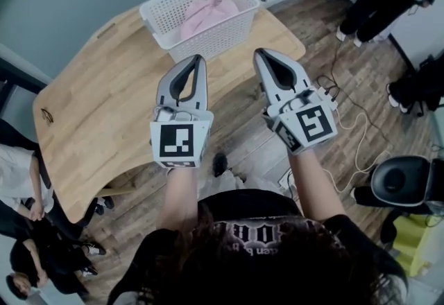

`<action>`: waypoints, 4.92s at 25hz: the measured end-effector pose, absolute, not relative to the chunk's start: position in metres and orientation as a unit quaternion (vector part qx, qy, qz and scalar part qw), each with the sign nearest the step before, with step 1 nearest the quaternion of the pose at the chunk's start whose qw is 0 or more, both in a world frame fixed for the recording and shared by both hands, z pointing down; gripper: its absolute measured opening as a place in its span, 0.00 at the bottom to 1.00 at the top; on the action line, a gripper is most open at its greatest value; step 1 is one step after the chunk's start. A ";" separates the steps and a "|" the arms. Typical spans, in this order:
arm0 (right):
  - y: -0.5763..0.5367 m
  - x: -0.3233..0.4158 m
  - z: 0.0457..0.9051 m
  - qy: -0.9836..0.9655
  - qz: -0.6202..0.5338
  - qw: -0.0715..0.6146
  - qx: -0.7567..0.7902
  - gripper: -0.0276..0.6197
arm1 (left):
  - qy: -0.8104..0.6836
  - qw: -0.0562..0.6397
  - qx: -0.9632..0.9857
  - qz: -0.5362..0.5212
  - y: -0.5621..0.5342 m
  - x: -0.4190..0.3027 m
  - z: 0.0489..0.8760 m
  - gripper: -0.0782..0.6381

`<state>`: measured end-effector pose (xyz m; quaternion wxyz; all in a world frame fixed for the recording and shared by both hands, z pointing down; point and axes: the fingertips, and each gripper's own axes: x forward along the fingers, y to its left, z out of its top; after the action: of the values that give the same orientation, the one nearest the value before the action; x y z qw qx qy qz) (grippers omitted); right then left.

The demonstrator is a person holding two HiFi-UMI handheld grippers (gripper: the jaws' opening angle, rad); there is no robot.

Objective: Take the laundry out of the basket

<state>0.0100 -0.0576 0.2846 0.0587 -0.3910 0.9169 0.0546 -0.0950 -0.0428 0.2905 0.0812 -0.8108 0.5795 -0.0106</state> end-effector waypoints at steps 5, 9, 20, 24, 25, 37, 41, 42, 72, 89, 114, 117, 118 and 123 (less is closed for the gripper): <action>-0.080 -0.003 0.284 0.915 0.062 0.064 -0.394 0.09 | 0.572 0.083 -0.816 -0.005 -0.068 -0.108 0.285 0.11; -0.100 -0.010 0.286 0.912 0.052 0.053 -0.404 0.09 | 0.563 0.086 -0.822 -0.010 -0.091 -0.117 0.285 0.11; -0.140 -0.034 0.279 0.904 0.060 0.060 -0.419 0.09 | 0.543 0.087 -0.835 -0.012 -0.140 -0.138 0.288 0.11; -0.153 -0.038 0.282 0.900 0.064 0.054 -0.429 0.09 | 0.533 0.088 -0.841 -0.012 -0.156 -0.142 0.287 0.11; -0.156 -0.038 0.284 0.899 0.063 0.052 -0.431 0.09 | 0.532 0.088 -0.842 -0.012 -0.160 -0.143 0.287 0.11; -0.206 -0.042 0.277 0.901 0.076 0.043 -0.425 0.09 | 0.517 0.116 -0.848 -0.031 -0.217 -0.138 0.272 0.11; -0.227 -0.042 0.275 0.904 0.075 0.045 -0.418 0.09 | 0.511 0.123 -0.850 -0.041 -0.240 -0.133 0.271 0.11; -0.232 -0.043 0.273 0.905 0.073 0.048 -0.415 0.09 | 0.510 0.123 -0.850 -0.043 -0.246 -0.132 0.271 0.11; -0.335 -0.021 0.293 0.916 0.051 0.032 -0.397 0.09 | 0.381 0.017 -0.910 -0.161 -0.371 -0.095 0.385 0.39; -0.352 -0.019 0.304 0.918 0.044 0.027 -0.394 0.09 | 0.290 -0.030 -0.906 -0.308 -0.383 -0.067 0.500 0.83; -0.351 -0.023 0.306 0.916 0.048 0.017 -0.397 0.09 | 0.291 -0.011 -0.894 -0.341 -0.400 -0.070 0.514 0.30; -0.348 -0.020 0.305 0.915 0.048 0.016 -0.401 0.09 | 0.293 -0.008 -0.893 -0.341 -0.398 -0.071 0.508 0.25; -0.346 -0.019 0.305 0.914 0.048 0.016 -0.402 0.09 | 0.293 -0.007 -0.894 -0.340 -0.397 -0.071 0.507 0.25; -0.342 -0.016 0.306 0.913 0.048 0.016 -0.406 0.09 | 0.298 -0.021 -0.896 -0.327 -0.390 -0.075 0.499 0.22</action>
<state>-0.0157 -0.3420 0.3061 0.0158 -0.4059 0.9125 0.0481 -0.0753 -0.3900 0.4991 -0.0207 -0.8965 0.2982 -0.3271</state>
